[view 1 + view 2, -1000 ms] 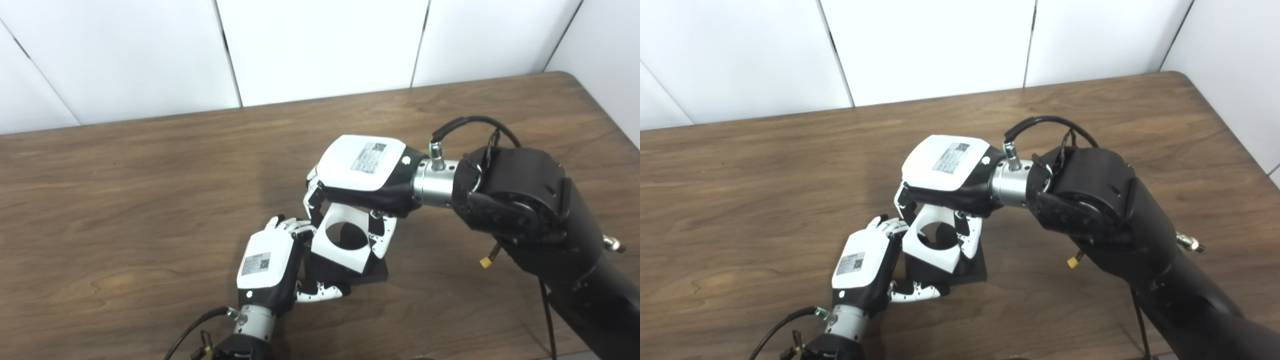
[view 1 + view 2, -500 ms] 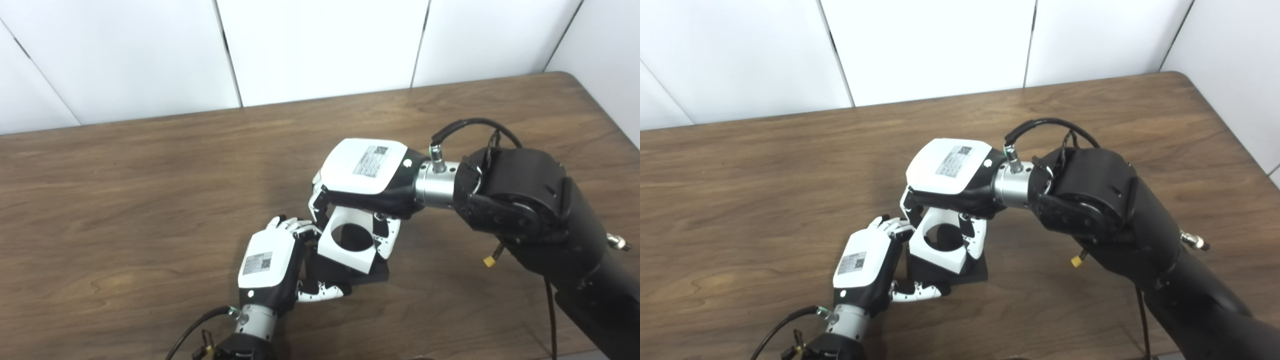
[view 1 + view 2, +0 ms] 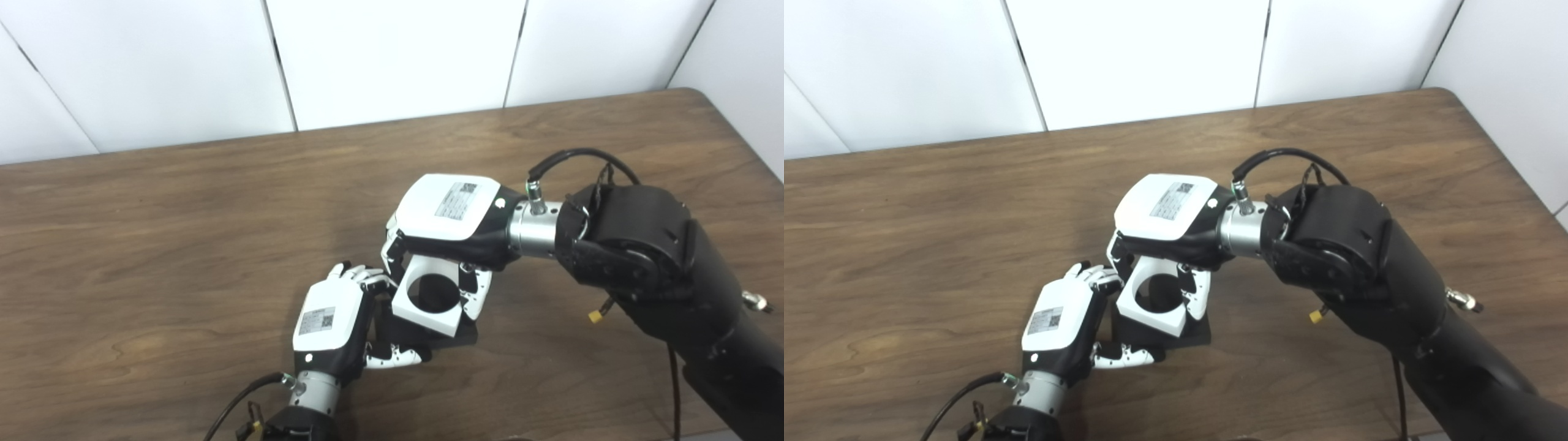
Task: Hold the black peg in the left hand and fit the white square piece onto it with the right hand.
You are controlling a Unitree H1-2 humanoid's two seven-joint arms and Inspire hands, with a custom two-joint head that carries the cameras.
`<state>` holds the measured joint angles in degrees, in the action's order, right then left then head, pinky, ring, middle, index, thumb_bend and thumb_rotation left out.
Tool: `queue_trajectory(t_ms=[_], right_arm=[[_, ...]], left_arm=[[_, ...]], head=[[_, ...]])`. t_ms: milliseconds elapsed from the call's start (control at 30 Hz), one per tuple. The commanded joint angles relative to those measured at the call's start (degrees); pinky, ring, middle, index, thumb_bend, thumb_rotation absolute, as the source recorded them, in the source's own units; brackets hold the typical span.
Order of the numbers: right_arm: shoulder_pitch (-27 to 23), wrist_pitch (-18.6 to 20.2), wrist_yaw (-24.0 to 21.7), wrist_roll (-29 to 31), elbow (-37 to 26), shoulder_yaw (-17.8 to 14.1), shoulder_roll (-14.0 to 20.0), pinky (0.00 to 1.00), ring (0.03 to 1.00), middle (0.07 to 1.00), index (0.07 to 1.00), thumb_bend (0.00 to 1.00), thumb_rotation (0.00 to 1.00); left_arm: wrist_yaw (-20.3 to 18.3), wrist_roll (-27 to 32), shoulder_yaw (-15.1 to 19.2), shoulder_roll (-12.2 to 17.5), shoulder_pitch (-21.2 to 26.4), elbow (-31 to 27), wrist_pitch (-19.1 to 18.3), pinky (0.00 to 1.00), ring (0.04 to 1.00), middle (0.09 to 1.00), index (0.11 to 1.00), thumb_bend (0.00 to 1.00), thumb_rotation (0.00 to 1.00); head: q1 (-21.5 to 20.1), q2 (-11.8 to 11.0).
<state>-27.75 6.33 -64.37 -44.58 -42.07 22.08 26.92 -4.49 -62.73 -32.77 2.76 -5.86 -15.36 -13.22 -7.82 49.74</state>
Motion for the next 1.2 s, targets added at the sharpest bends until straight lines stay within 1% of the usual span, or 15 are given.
queue_trajectory(t_ms=[0,300,567,767,1033,1067,1100,1133,1167], right_arm=[[-0.73,-1.28,1.19,-1.55,1.06,-0.67,0.89,0.77,0.812,0.694,0.485,0.52,0.13],[0.15,-2.26,2.07,-2.56,3.19,-1.49,0.79,0.77,0.814,0.700,0.485,0.52,0.13],[0.49,-3.37,3.12,-2.01,4.66,-2.59,1.22,0.77,0.810,0.688,0.485,0.52,0.13],[1.10,-3.81,4.25,-1.76,5.49,-2.77,1.57,0.77,0.803,0.689,0.485,0.52,0.13],[1.47,-4.40,4.27,-2.69,5.71,-2.66,1.83,0.78,0.811,0.699,0.491,0.52,0.15],[1.31,-4.37,4.05,-2.81,5.61,-2.66,1.84,0.78,0.812,0.700,0.554,0.70,0.19],[1.14,-4.32,3.84,-2.88,5.52,-2.67,1.86,0.78,0.815,0.701,0.593,0.80,0.23],[0.97,-4.24,3.63,-2.93,5.41,-2.71,1.86,0.79,0.818,0.704,0.620,0.87,0.27],[0.88,-4.20,3.51,-2.98,5.34,-2.74,1.86,0.79,0.820,0.706,0.629,0.90,0.30]], left_arm=[[-1.91,-0.95,-0.90,-0.29,-0.48,0.66,-0.12,0.93,0.849,0.779,0.489,0.51,0.05],[-1.92,-1.16,-0.92,-0.25,-0.37,0.70,-0.05,0.94,0.847,0.777,0.489,0.51,0.05],[-2.29,-1.27,-0.90,-0.34,-0.35,0.64,-0.12,0.94,0.849,0.778,0.489,0.51,0.05],[-2.17,-1.25,-0.79,-0.52,-0.36,0.72,-0.08,0.94,0.847,0.778,0.489,0.51,0.05],[-2.32,-1.17,-0.72,-0.63,-0.38,0.65,-0.05,0.93,0.845,0.777,0.489,0.51,0.05],[-2.35,-1.19,-0.72,-0.64,-0.40,0.62,-0.06,0.93,0.846,0.777,0.489,0.51,0.05],[-2.44,-1.22,-0.72,-0.65,-0.41,0.56,-0.10,0.93,0.846,0.777,0.489,0.51,0.05],[-2.51,-1.22,-0.71,-0.66,-0.43,0.52,-0.13,0.94,0.847,0.778,0.489,0.51,0.05],[-2.56,-1.23,-0.71,-0.67,-0.44,0.50,-0.15,0.94,0.848,0.778,0.489,0.51,0.05]], head=[[-0.03,0.01],[0.05,0.14],[-0.08,0.23],[0.01,0.28],[-0.06,0.30],[-0.06,0.30],[-0.06,0.30],[-0.06,0.30],[-0.06,0.30]])
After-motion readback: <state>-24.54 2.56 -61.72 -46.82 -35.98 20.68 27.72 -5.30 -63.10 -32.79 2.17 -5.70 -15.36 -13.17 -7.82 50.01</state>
